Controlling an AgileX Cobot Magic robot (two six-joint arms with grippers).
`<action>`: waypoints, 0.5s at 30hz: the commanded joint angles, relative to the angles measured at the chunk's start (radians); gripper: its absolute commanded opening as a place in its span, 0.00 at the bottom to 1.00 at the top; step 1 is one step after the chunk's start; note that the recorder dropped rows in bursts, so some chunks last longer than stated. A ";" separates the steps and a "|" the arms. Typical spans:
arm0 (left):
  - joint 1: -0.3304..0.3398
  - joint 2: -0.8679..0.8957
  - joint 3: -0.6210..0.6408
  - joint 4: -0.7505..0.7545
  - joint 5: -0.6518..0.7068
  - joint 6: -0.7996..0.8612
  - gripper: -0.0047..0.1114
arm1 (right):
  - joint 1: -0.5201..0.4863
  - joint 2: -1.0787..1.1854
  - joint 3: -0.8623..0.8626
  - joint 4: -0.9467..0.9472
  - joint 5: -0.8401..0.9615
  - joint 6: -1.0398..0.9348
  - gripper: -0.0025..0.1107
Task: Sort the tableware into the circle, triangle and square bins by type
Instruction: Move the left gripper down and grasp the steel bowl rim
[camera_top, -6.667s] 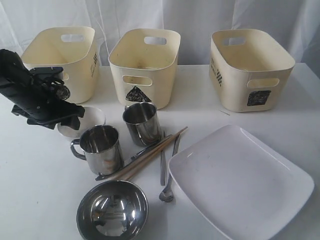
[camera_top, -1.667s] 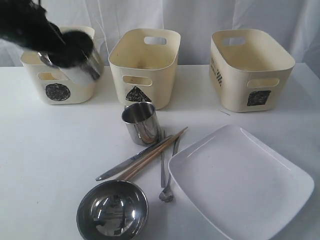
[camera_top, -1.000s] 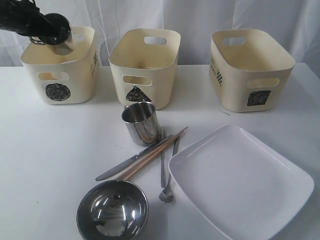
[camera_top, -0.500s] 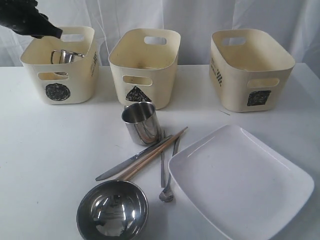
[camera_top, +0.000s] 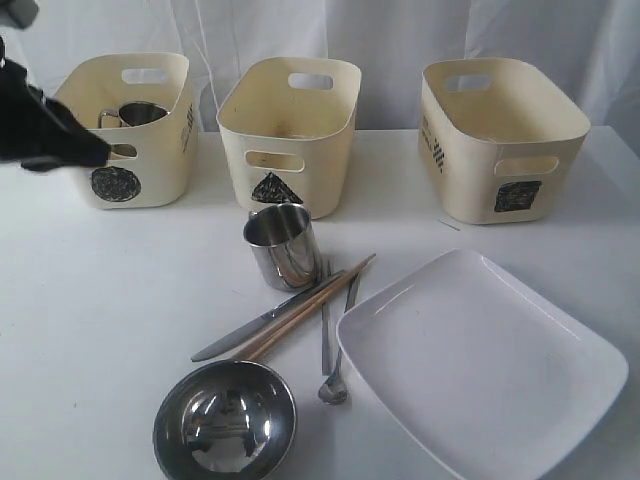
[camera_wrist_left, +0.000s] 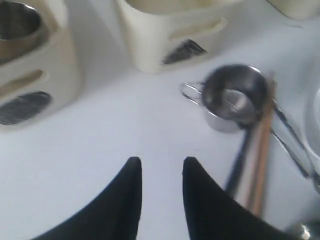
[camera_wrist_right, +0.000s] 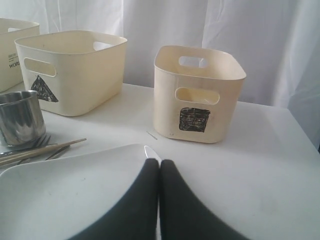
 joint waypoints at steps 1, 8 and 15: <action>-0.130 -0.093 0.176 -0.042 0.064 0.007 0.35 | -0.005 -0.006 0.007 -0.001 -0.007 0.005 0.02; -0.252 -0.079 0.306 -0.039 0.076 -0.031 0.60 | -0.005 -0.006 0.007 -0.001 -0.007 0.005 0.02; -0.266 -0.017 0.315 -0.041 0.060 -0.023 0.60 | -0.005 -0.006 0.007 -0.001 -0.007 0.005 0.02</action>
